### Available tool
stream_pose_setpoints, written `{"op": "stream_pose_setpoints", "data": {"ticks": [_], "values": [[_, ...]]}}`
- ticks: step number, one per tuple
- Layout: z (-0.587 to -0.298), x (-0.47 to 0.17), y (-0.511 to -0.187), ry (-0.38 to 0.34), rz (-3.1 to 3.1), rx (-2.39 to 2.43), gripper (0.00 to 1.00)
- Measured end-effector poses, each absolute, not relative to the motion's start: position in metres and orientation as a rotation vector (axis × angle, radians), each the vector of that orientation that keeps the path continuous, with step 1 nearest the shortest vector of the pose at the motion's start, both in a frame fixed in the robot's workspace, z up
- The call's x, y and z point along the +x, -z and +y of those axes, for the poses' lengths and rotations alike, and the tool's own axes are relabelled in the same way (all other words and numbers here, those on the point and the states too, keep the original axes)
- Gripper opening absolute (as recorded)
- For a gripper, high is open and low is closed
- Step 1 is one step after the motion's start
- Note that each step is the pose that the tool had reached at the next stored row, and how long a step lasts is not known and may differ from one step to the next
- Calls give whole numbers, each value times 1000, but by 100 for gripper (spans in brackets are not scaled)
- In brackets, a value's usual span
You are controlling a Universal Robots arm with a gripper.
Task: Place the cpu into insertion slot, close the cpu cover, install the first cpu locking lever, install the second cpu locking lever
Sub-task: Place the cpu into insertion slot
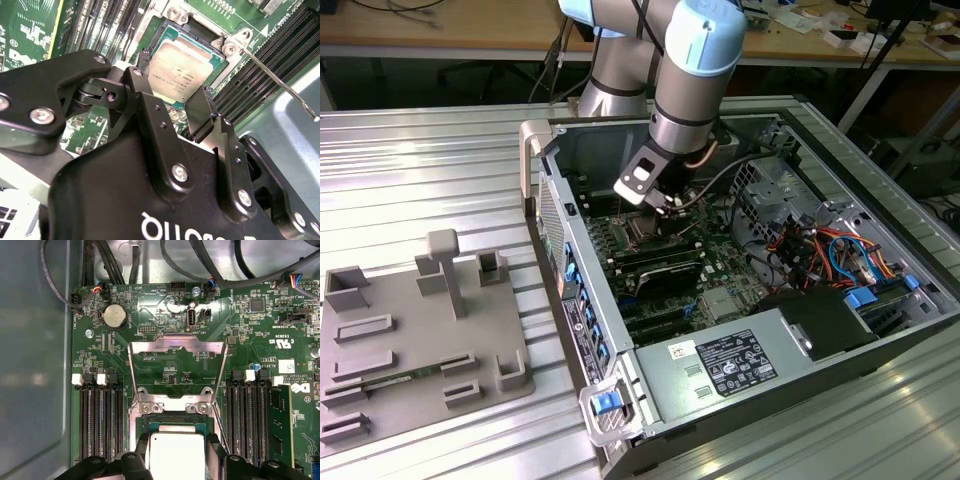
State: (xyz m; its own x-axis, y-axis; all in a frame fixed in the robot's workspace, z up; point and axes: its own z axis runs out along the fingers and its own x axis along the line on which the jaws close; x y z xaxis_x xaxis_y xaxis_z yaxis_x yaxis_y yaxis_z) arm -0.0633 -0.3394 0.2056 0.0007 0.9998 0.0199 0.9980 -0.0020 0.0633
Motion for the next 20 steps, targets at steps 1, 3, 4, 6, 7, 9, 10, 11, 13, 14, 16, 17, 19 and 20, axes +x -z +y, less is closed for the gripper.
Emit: {"op": "stream_pose_setpoints", "data": {"ticks": [1, 3, 4, 6, 7, 9, 10, 11, 13, 14, 16, 17, 19, 20], "values": [[-339, -63, -205, -92, 2199, 2198, 54], [-339, -63, -204, -92, 2202, 2196, 54], [-339, -63, -204, -92, 2202, 2196, 54], [-339, -63, -203, -91, 2202, 2196, 54], [-339, -63, -203, -92, 2202, 2196, 54], [-339, -63, -202, -91, 2201, 2197, 54], [-339, -63, -202, -91, 2201, 2197, 54], [-339, -62, -202, -91, 2200, 2198, 54], [-339, -62, -202, -91, 2198, 2201, 54], [-339, -62, -202, -90, 2194, 2206, 54], [-339, -62, -201, -90, 2193, 2207, 54], [-339, -62, -201, -89, 2193, 2207, 54], [-339, -62, -200, -90, 2193, 2208, 54], [-339, -62, -200, -90, 2193, 2208, 54]]}}
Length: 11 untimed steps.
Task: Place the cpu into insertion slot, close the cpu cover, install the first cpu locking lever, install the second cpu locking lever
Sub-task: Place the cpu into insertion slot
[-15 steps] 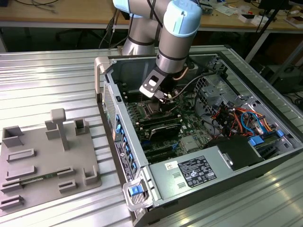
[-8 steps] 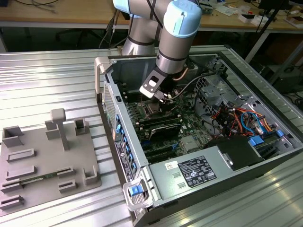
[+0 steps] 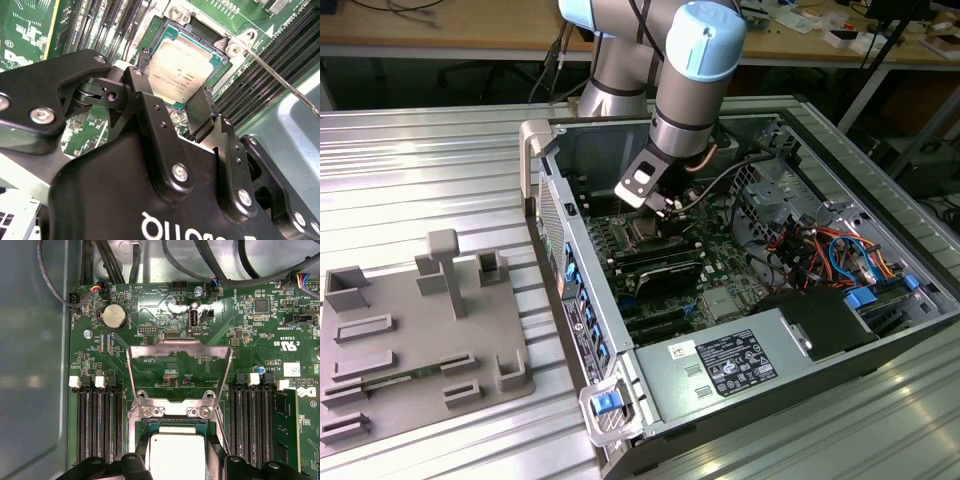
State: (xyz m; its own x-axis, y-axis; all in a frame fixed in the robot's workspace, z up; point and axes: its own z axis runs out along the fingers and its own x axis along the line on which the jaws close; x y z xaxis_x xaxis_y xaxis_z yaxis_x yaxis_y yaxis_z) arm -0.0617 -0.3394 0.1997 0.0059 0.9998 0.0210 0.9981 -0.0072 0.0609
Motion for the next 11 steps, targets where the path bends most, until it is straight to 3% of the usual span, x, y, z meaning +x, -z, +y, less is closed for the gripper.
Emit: {"op": "stream_pose_setpoints", "data": {"ticks": [11], "values": [[-339, -62, -199, -90, 2206, 2196, 54]]}}
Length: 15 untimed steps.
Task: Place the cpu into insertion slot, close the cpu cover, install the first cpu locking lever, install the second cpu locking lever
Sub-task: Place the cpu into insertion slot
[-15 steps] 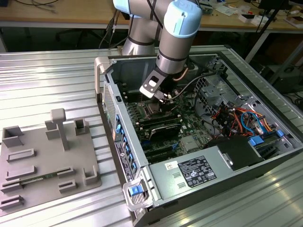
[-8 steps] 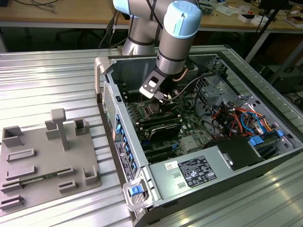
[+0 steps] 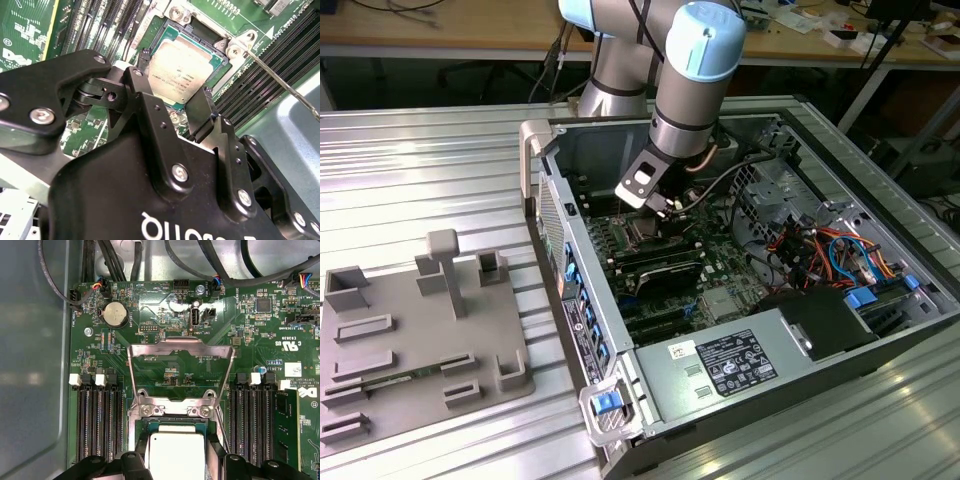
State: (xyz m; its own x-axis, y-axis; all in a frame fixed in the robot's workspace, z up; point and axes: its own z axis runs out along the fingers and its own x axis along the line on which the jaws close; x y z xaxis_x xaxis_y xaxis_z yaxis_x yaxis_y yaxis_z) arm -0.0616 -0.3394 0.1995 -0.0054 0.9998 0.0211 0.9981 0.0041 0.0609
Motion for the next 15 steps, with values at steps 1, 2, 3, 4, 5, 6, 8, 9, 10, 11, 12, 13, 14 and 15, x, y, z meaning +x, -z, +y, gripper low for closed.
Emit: {"op": "stream_pose_setpoints", "data": {"ticks": [1, 2, 3, 4, 5, 6, 8, 9, 10, 11, 12, 13, 14, 15], "values": [[-339, -62, -199, -90, 2206, 2195, 54], [-339, -62, -199, -90, 2206, 2196, 54], [-339, -62, -199, -90, 2206, 2195, 54], [-339, -62, -199, -90, 2206, 2195, 54], [-339, -62, -199, -90, 2206, 2195, 54], [-339, -62, -199, -90, 2206, 2196, 54], [-339, -61, -199, -90, 2206, 2195, 55], [-339, -61, -199, -91, 2206, 2196, 55], [-336, -61, -199, -90, 2193, 2208, 62], [-335, -61, -198, -91, 2185, 2216, 62], [-333, -60, -196, -96, 2187, 2219, 75], [-331, -60, -195, -96, 2186, 2220, 75], [-330, -60, -195, -96, 2185, 2221, 75], [-330, -60, -195, -96, 2184, 2222, 75]]}}
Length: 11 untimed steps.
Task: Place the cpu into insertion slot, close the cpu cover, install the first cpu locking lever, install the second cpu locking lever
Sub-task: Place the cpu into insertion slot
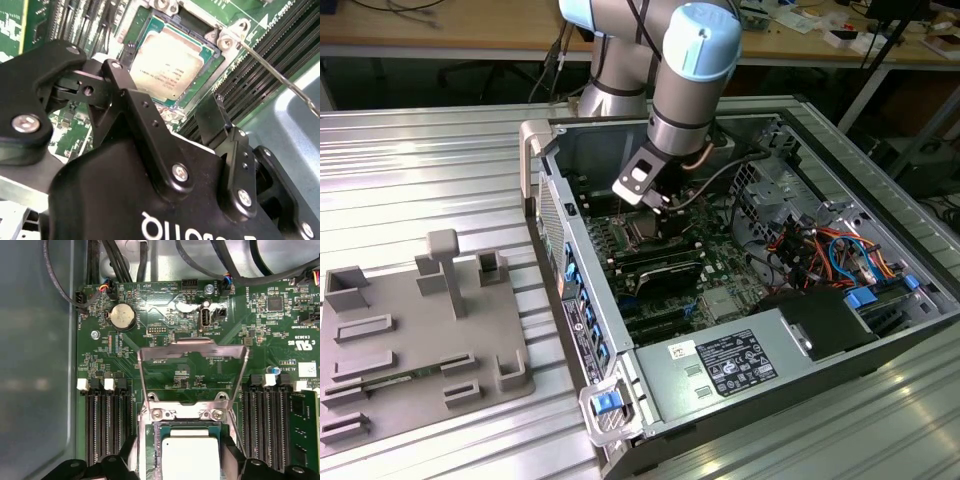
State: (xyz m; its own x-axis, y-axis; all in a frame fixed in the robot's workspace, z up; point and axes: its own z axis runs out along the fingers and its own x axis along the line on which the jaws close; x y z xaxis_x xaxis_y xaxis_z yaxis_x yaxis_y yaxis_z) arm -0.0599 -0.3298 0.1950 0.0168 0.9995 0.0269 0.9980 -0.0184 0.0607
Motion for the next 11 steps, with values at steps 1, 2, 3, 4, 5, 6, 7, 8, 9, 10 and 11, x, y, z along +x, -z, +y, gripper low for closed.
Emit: {"op": "stream_pose_setpoints", "data": {"ticks": [1, 2, 3, 4, 5, 6, 7, 8, 9, 10, 11], "values": [[-330, -60, -195, -97, 2182, 2224, 75], [-330, -60, -195, -97, 2181, 2225, 75], [-330, -60, -195, -97, 2180, 2226, 75], [-330, -60, -194, -97, 2179, 2228, 75], [-330, -60, -194, -98, 2177, 2230, 75], [-330, -60, -194, -98, 2176, 2231, 75], [-330, -60, -194, -98, 2176, 2232, 75], [-330, -60, -194, -99, 2175, 2232, 75], [-330, -60, -194, -99, 2175, 2233, 75], [-330, -60, -194, -99, 2175, 2233, 75], [-330, -60, -194, -99, 2175, 2233, 75]]}}
